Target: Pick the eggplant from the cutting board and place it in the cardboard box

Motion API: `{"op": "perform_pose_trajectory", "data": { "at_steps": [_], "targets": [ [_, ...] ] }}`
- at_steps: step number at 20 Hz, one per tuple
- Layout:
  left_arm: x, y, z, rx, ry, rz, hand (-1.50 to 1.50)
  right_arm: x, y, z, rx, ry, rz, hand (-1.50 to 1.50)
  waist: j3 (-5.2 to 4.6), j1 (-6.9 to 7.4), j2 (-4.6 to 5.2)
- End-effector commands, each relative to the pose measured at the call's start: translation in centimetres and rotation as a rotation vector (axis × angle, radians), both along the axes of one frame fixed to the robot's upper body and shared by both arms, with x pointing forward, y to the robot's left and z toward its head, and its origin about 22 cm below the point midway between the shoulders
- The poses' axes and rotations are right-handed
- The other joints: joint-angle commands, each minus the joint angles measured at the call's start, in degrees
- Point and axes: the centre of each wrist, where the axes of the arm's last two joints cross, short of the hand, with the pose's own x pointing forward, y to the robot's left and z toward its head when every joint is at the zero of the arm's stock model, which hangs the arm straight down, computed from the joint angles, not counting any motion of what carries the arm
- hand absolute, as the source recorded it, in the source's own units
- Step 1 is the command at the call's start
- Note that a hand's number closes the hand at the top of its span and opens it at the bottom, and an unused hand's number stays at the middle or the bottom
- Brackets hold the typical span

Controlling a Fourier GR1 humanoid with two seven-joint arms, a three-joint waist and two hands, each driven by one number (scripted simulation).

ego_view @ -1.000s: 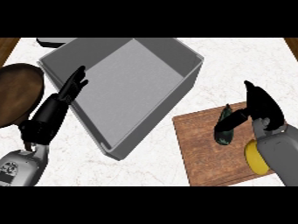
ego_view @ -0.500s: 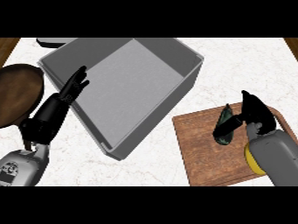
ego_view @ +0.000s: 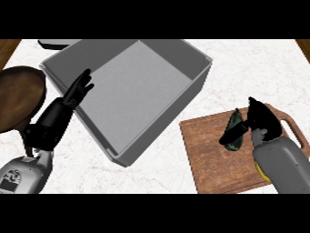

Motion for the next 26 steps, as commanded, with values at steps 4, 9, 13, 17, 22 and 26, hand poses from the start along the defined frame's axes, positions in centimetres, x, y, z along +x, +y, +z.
{"op": "perform_pose_trajectory", "data": {
  "at_steps": [4, 9, 13, 17, 22, 26],
  "targets": [
    [-0.9, -2.5, -2.7, -0.039, 0.097, -0.077, 0.00, 0.7, 1.6, -1.2, -0.004, 0.139, -0.112, -1.50, -0.48, 0.13, 0.73],
    [-0.6, -2.6, -3.3, -0.036, 0.082, -0.055, 0.00, 0.2, 0.4, -2.6, 0.001, 0.171, -0.122, -1.50, -0.48, -0.43, 0.72],
    [0.3, -0.7, -2.4, -0.032, 0.076, -0.055, 0.00, -1.2, 1.4, -2.7, 0.017, 0.176, -0.098, -1.50, -0.51, -0.90, 0.54],
    [0.0, -1.9, -3.1, -0.035, 0.081, -0.054, 0.00, 0.2, 0.4, -3.3, -0.004, 0.189, -0.120, -1.50, -0.48, -0.45, 0.69],
    [-1.1, -1.7, -2.4, -0.035, 0.089, -0.067, 0.00, -1.7, -1.2, -6.5, -0.048, 0.242, -0.120, -1.50, -0.45, -0.20, 0.58],
    [-0.5, -0.8, -2.7, -0.042, 0.082, -0.061, 0.00, -1.1, 1.6, -5.6, -0.020, 0.228, -0.110, 1.50, -0.49, -0.24, 0.61]
  ]
}}
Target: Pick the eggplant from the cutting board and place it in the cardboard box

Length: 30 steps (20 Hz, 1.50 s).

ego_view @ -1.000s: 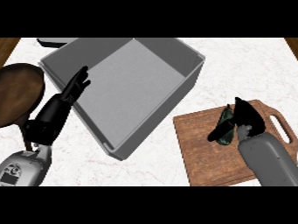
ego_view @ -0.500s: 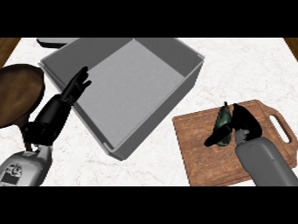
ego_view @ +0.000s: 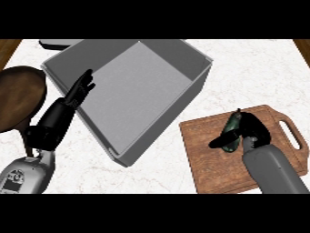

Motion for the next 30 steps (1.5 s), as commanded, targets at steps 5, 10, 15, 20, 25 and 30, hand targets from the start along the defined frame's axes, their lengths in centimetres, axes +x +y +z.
{"op": "perform_pose_trajectory", "data": {
  "at_steps": [5, 10, 15, 20, 25, 30],
  "targets": [
    [-0.9, -1.3, -2.8, -0.023, 0.113, -0.039, 0.00, -0.9, -0.2, -1.9, -0.055, 0.133, -0.029, 1.50, -0.05, -0.39, 1.13],
    [-1.1, -2.5, -1.2, -0.016, 0.099, -0.067, 0.00, -0.1, -1.5, -2.5, -0.151, 0.087, -0.014, 1.50, 0.02, 0.25, 1.13],
    [-0.1, -3.2, -1.0, -0.024, 0.069, -0.132, 0.00, -2.6, 13.0, 4.1, -0.050, -0.319, 1.035, 1.50, 0.06, 7.04, 1.23],
    [0.1, -2.6, -1.1, -0.011, 0.074, -0.123, 0.00, -7.2, 18.6, 7.1, -0.035, -0.592, 1.588, 1.50, 0.04, 5.00, 1.29],
    [-0.1, -0.9, -1.5, -0.021, 0.106, -0.071, 0.00, -8.6, 17.2, 8.6, -0.021, -0.869, 1.746, 1.50, 0.05, 0.35, 1.09],
    [0.2, -1.0, -1.7, -0.020, 0.128, -0.044, 0.00, -9.9, 13.8, 12.6, 0.086, -0.961, 1.781, 1.50, 0.01, -0.97, 1.03]
  ]
}}
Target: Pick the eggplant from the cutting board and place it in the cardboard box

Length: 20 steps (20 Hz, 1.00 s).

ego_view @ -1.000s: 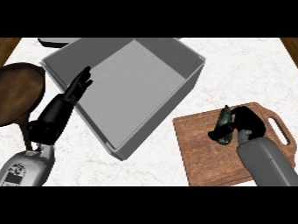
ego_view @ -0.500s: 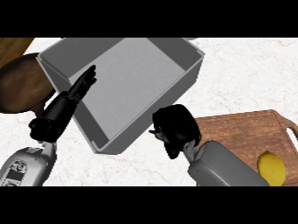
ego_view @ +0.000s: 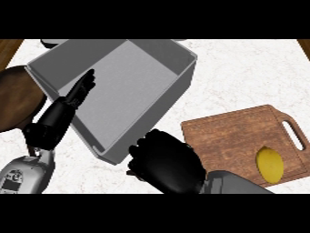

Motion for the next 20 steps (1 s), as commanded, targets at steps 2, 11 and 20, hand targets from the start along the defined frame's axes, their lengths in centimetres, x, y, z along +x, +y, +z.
{"op": "perform_pose_trajectory", "data": {
  "at_steps": [2, 11, 20],
  "targets": [
    [-0.2, -1.7, -1.4, -0.028, 0.073, -0.016, 0.00, -2.8, -3.2, 4.6, 0.117, -0.041, 0.153, 1.50, -0.50, -1.77, 0.48],
    [-0.6, -1.6, -2.2, -0.027, 0.095, -0.007, 0.00, -3.4, -5.9, 10.5, 0.365, 0.048, 0.057, 1.50, -0.58, -1.12, 0.68],
    [-1.1, -2.5, -3.0, -0.012, 0.081, -0.033, 0.00, 0.9, -3.2, 13.9, 0.394, 0.032, -0.085, 1.50, -0.62, -0.08, 0.78]
  ]
}}
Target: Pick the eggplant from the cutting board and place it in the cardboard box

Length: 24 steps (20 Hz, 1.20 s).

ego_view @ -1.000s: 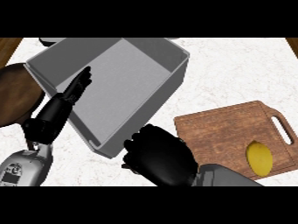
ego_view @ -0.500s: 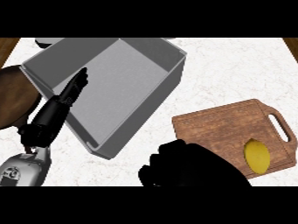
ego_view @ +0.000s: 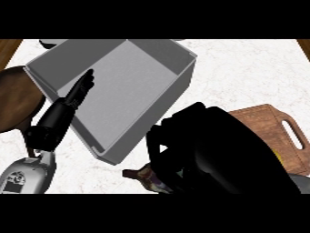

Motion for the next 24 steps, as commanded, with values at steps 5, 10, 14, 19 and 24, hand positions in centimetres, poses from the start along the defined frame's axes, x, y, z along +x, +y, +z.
{"op": "perform_pose_trajectory", "data": {
  "at_steps": [5, 10, 14, 19, 24],
  "targets": [
    [0.8, -1.6, -2.1, -0.023, 0.114, -0.042, 0.00, 3.0, 3.7, 1.5, 0.027, 0.041, -0.060, 1.50, -0.62, -0.24, 0.75],
    [-0.6, -2.1, -2.9, -0.043, 0.109, -0.060, 0.00, 5.1, 5.5, 2.7, 0.044, 0.086, -0.047, 1.50, -0.62, 0.01, 0.68],
    [0.2, -1.3, -2.4, -0.033, 0.107, -0.063, 0.00, 7.6, 7.7, 2.0, 0.070, 0.081, -0.108, 1.50, -0.63, 0.52, 0.84],
    [0.1, -1.8, -3.3, -0.022, 0.103, -0.060, 0.00, 9.6, 9.1, 1.4, 0.013, 0.021, -0.138, 1.50, -0.63, 0.46, 0.93],
    [-0.8, -4.0, -2.8, -0.053, 0.090, -0.081, 0.00, 12.2, 10.9, -1.6, -0.069, 0.001, -0.160, 1.50, -0.65, 1.63, 1.19]
  ]
}}
